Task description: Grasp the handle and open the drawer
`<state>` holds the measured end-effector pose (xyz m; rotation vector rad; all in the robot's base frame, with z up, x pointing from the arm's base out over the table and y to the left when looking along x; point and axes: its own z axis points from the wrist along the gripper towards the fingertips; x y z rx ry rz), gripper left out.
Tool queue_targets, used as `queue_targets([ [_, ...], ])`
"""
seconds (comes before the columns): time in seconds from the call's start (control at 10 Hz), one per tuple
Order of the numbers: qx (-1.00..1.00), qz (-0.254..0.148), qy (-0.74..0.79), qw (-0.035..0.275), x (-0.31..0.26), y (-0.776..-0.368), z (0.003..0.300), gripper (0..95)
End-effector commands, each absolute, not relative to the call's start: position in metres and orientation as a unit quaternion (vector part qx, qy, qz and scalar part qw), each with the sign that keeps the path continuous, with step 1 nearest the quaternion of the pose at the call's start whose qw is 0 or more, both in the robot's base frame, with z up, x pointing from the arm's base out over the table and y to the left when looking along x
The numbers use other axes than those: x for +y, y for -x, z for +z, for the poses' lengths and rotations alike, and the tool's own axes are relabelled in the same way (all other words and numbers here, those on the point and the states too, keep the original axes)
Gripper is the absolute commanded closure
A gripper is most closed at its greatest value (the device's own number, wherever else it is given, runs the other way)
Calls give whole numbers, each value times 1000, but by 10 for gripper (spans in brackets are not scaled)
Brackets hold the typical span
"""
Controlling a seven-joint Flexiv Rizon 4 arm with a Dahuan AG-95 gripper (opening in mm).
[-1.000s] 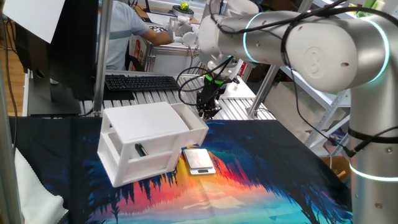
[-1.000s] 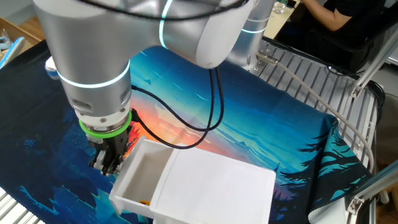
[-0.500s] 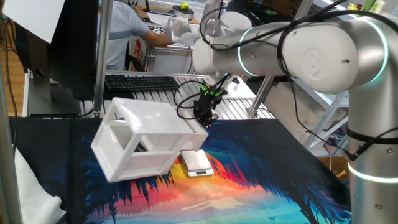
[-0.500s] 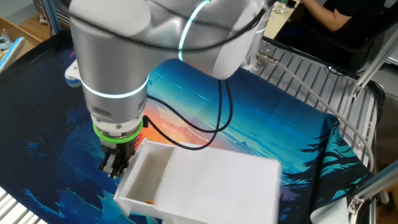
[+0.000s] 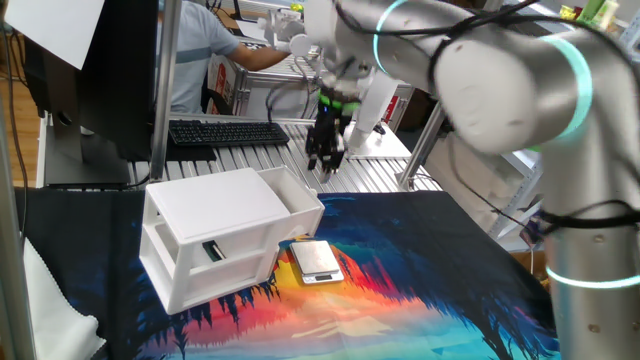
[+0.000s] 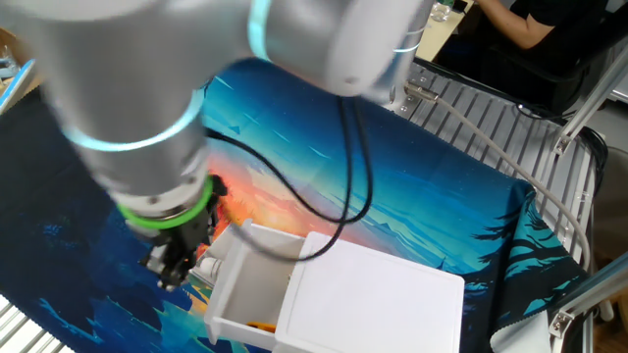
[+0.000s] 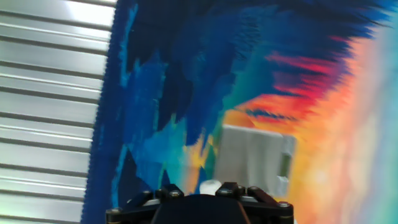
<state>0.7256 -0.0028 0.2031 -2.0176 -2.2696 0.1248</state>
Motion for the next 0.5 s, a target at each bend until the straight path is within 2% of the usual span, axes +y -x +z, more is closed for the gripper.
queue_targets([
  [0.1,-743,49,664,71,-6,-724,210,190],
  [0.5,-748,46,659,62,-9,-722,209,190],
])
